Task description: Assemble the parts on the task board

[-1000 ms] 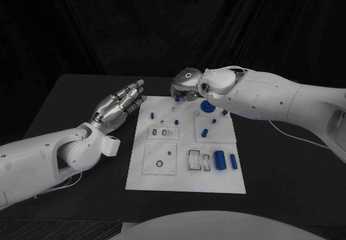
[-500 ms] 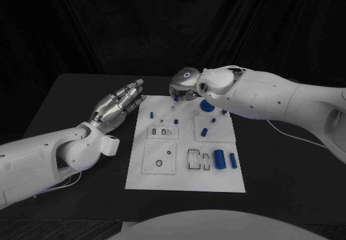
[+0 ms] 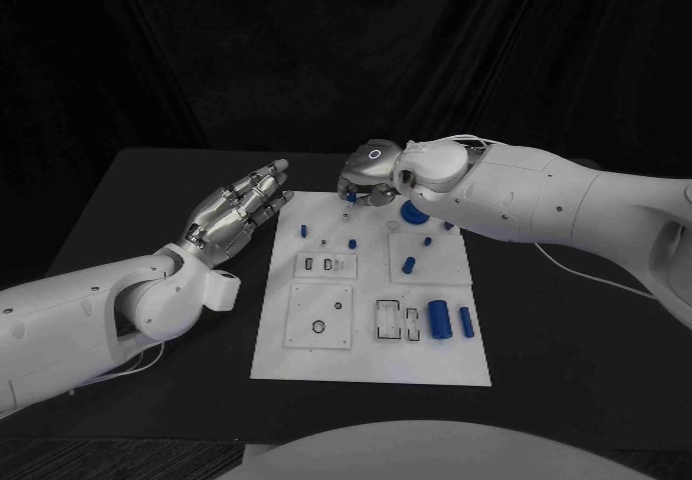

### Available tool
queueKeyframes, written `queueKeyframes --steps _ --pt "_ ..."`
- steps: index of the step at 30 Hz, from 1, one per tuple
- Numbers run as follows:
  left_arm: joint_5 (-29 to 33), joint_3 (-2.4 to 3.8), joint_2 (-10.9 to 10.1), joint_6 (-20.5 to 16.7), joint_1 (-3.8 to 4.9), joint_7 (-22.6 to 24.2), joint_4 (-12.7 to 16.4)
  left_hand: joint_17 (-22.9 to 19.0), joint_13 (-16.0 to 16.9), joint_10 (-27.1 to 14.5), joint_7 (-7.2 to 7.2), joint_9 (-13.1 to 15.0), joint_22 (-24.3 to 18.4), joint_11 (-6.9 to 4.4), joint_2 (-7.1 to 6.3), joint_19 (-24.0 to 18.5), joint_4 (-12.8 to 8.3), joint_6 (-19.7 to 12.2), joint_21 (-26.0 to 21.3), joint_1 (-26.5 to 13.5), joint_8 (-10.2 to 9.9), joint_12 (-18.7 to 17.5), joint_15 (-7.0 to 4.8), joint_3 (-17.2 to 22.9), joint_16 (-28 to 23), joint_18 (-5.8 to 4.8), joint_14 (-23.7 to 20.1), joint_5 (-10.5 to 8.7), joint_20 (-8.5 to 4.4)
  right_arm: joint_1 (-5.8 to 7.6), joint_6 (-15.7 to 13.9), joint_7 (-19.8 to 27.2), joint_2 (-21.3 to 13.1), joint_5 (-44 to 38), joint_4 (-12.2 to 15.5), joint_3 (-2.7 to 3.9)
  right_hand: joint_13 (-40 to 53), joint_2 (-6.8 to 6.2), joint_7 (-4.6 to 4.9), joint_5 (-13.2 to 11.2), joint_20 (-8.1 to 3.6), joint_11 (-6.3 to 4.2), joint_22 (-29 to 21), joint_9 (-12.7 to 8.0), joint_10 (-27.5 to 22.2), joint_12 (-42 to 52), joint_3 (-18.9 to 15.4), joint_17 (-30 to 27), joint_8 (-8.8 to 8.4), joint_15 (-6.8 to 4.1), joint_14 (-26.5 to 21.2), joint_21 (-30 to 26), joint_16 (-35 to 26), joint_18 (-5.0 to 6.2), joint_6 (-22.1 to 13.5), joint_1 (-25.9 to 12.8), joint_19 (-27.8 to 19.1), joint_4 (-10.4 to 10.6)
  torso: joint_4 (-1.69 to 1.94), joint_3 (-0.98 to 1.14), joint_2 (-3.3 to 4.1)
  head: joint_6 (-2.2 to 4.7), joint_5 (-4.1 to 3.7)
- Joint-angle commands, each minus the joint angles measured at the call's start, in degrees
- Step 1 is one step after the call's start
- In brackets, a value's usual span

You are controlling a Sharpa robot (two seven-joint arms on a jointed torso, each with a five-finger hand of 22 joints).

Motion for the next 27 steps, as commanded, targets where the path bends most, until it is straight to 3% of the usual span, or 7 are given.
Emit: queueKeyframes --steps 1,2,8,17,27 --pt "-0.05 0.05 0.15 0.64 0.14 5.99 0.00 -0.08 0.10 0.12 0.07 0.07 -0.05 0.47 -0.07 0.05 -0.03 0.40 -0.34 0.35 0.29 0.22 0.54 0.30 -0.21 0.97 -0.03 0.33 0.34 -0.22 0.38 -1.22 -0.12 -0.55 0.18 -0.01 -0.01 -0.26 -0.40 -0.25 0.06 0.21 -0.06 -0.54 -0.71 -0.50 0.47 -0.22 -0.77 0.09 -0.36 -0.28 -0.28 0.22 -1.43 -0.41 -0.36 0.02 0.02 0.01 -0.05 0.08 -0.07" --pt "-0.05 0.05 0.16 0.64 0.14 5.97 -0.01 -0.08 0.10 0.12 0.07 0.07 -0.05 0.47 -0.07 0.05 -0.03 0.40 -0.34 0.35 0.29 0.22 0.54 0.30 -0.21 0.97 -0.03 0.33 0.34 -0.23 0.23 -1.20 -0.14 -0.55 0.19 -0.01 -0.03 -0.38 -1.32 -0.33 0.14 0.24 -0.05 -1.20 -1.44 -0.91 0.66 -0.30 -1.00 0.17 -0.51 -0.43 -0.32 0.26 -3.34 -0.50 -0.47 0.04 0.00 0.01 -0.06 0.08 -0.06" --pt "-0.05 0.05 0.23 0.67 0.14 5.84 -0.13 -0.08 0.10 0.12 0.17 0.10 -0.05 0.58 -0.03 0.05 -0.06 0.59 -0.34 0.35 0.36 0.23 0.59 0.39 -0.21 0.97 -0.03 0.32 0.38 -0.29 -0.72 -1.18 -0.25 -0.55 0.29 -0.01 0.08 -0.49 -2.81 -1.38 0.34 0.32 -0.61 -2.71 -2.98 -1.64 0.80 -1.45 -0.98 0.29 -1.31 -1.37 -1.10 0.48 -6.45 -0.74 -1.23 0.10 0.01 0.01 -0.09 -0.01 0.05" --pt "-0.05 0.05 0.34 0.71 0.14 5.74 -0.28 -0.08 0.12 0.16 0.34 0.15 -0.05 0.78 0.08 0.05 -0.12 0.99 -0.34 0.35 0.51 0.27 0.68 0.63 -0.21 0.98 -0.03 0.34 0.47 -0.33 -0.80 -1.01 -0.48 -0.55 0.52 -0.01 0.66 -0.13 -2.05 -1.28 0.30 -0.04 -0.47 -3.02 -1.65 -0.79 1.21 -1.61 -0.27 0.16 -1.57 -1.58 -1.21 0.51 -5.15 -0.28 -1.37 -0.22 0.06 0.07 -0.12 -0.25 0.06" --pt "-0.05 0.05 0.48 0.76 0.13 5.68 -0.52 -0.08 0.12 0.16 0.39 0.17 -0.05 0.83 0.16 0.05 -0.17 1.12 -0.34 0.37 0.57 0.27 0.72 0.78 -0.21 0.98 -0.03 0.36 0.51 -0.39 -1.71 -0.54 -0.95 -0.55 1.26 -0.01 1.23 -0.04 -1.84 -1.07 0.17 -0.32 -0.58 -3.35 -0.13 0.22 1.45 -2.24 -0.26 0.00 -1.89 -1.95 -1.64 0.59 -4.81 0.23 -1.62 -0.68 0.08 0.02 0.07 -0.27 0.01"
